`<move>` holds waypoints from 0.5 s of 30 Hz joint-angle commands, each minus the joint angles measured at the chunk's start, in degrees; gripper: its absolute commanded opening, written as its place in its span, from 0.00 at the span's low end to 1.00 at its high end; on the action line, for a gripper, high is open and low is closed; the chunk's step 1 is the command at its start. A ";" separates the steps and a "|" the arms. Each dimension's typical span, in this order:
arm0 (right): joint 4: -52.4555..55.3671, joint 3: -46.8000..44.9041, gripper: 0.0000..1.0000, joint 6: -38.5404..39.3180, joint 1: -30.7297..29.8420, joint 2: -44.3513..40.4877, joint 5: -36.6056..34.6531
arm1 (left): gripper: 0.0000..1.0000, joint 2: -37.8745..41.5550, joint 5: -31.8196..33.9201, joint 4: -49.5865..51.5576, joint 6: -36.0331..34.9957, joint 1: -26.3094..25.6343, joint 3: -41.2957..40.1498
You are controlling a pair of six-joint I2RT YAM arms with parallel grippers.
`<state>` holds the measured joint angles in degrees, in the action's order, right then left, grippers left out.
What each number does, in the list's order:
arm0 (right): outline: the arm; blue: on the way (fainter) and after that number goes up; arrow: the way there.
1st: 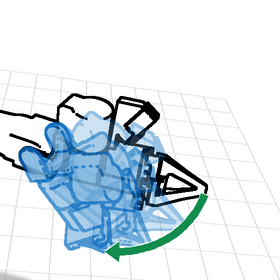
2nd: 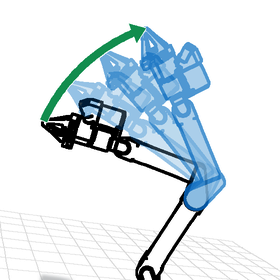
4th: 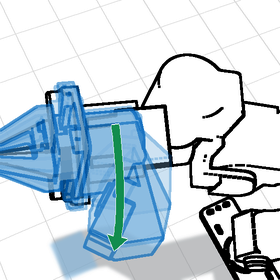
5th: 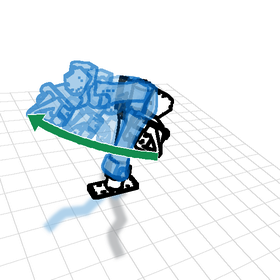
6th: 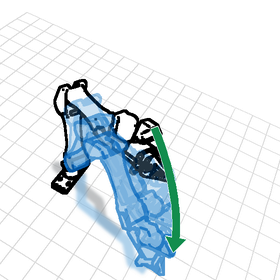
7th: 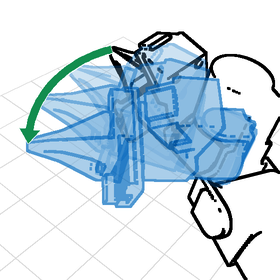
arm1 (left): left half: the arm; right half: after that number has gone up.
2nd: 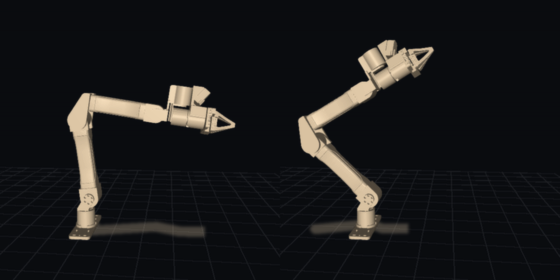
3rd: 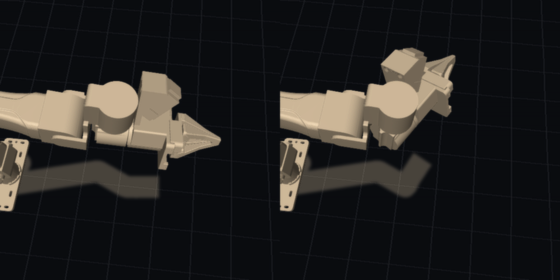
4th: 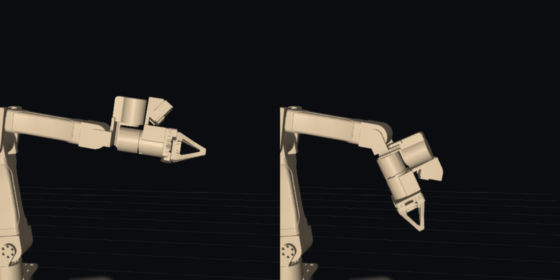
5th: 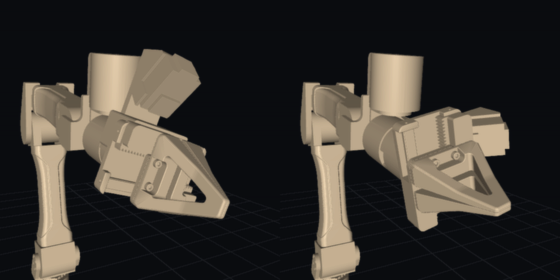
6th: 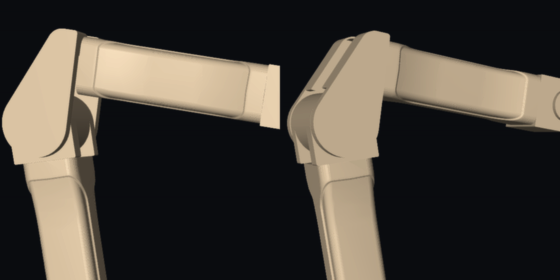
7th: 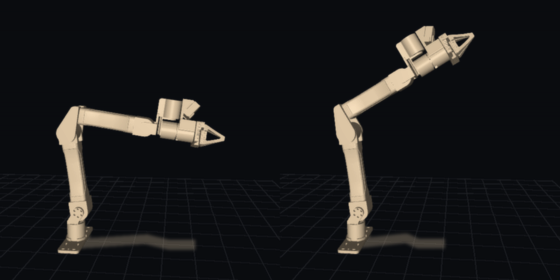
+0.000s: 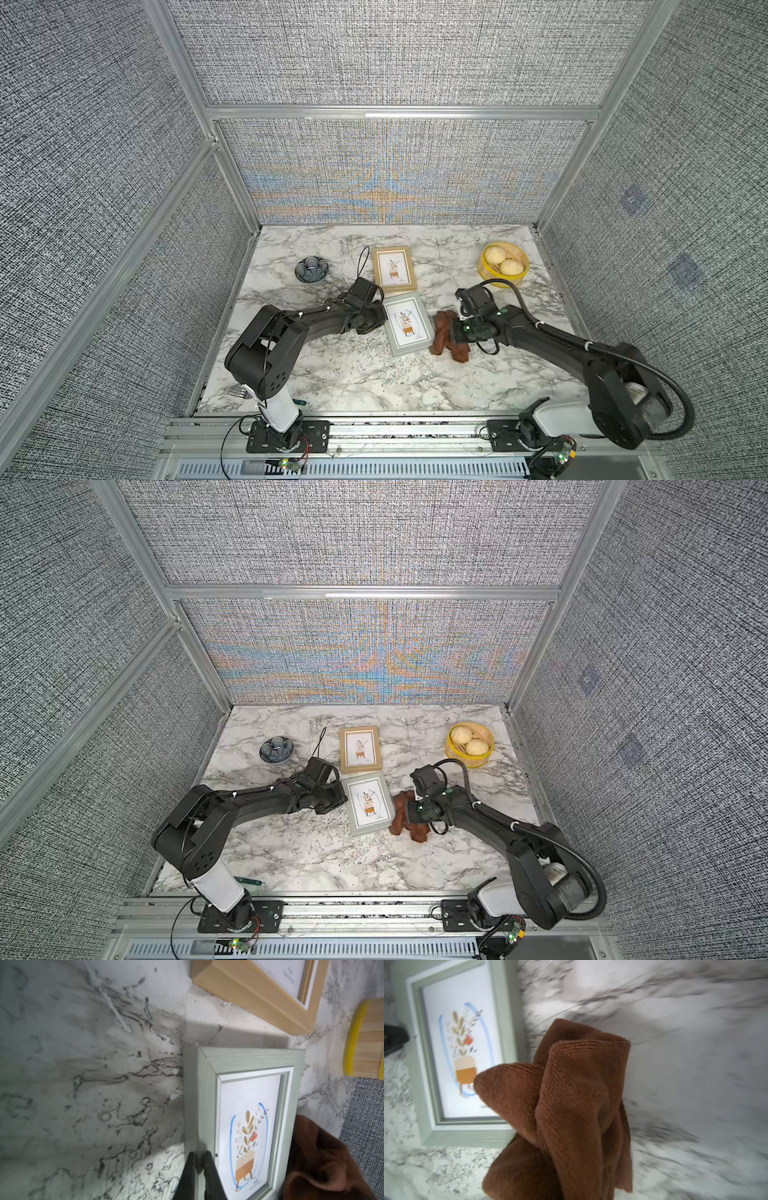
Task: Wipe the picture frame with a cloth
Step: Wipe the dirt from the picture frame.
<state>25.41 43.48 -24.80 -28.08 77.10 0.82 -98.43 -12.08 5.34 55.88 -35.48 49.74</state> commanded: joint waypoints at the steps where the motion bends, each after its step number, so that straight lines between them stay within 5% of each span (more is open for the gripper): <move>1: 4.82 1.05 0.00 -0.35 1.79 -2.86 -8.91 | 0.10 -0.71 1.21 13.03 -2.61 -0.02 1.60; 9: 0.11 5.01 0.00 3.06 3.47 3.83 1.65 | 0.22 -0.21 -0.78 15.22 -5.30 -0.18 8.66; 15: -2.11 7.30 0.00 4.13 2.26 10.85 5.38 | 0.37 1.13 -1.62 12.16 -3.16 -0.12 6.41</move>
<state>24.95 50.00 -22.00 -25.26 86.78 3.09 -97.80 -12.64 18.02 51.96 -35.59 56.88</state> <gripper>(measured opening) 0.083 0.361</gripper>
